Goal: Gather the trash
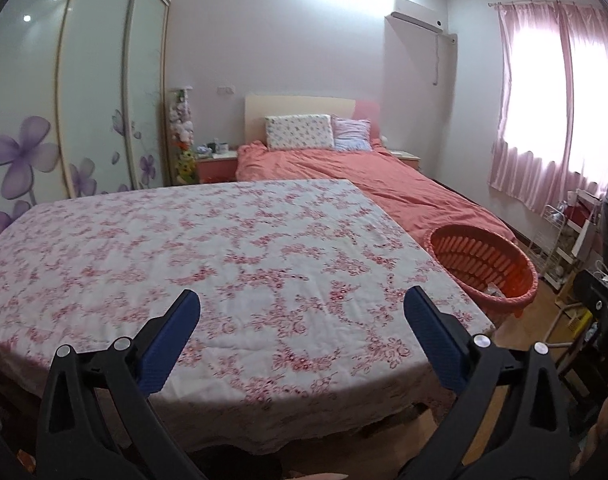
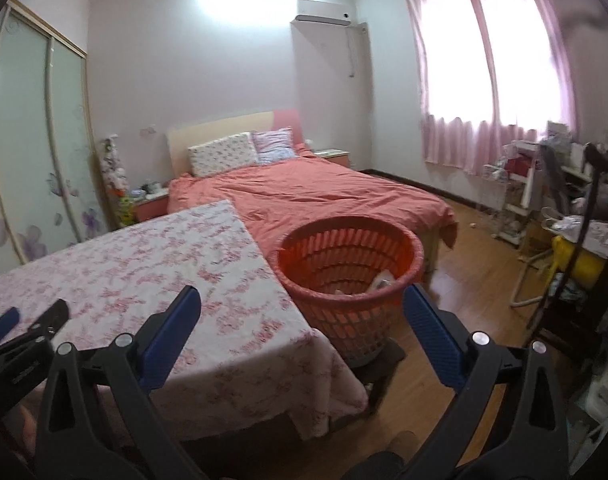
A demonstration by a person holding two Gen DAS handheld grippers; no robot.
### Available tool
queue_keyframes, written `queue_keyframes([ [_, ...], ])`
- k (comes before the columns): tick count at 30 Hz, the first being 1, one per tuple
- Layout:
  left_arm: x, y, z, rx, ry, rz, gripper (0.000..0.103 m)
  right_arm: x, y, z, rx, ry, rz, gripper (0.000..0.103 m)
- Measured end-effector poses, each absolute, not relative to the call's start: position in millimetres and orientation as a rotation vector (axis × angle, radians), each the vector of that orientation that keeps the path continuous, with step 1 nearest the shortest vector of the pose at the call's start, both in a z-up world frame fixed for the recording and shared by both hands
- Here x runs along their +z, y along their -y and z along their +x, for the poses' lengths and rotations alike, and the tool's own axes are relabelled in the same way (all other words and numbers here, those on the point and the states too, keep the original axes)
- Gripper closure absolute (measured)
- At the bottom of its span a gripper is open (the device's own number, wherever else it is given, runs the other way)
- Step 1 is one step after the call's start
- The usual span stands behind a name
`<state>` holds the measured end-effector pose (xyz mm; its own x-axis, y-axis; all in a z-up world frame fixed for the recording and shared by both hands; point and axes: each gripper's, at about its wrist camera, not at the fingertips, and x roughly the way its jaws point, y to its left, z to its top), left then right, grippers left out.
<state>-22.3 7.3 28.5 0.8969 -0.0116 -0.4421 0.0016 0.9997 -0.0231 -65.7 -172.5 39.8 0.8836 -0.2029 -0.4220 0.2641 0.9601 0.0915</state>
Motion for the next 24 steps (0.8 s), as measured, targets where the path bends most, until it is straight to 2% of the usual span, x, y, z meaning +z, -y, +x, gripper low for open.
queue_keyframes([
  [24,11.0,-16.0,-13.0,0.107,-0.497,-0.022,0.003,10.5,144.8,-34.1,-0.425,-0.490,0.042,0.005],
])
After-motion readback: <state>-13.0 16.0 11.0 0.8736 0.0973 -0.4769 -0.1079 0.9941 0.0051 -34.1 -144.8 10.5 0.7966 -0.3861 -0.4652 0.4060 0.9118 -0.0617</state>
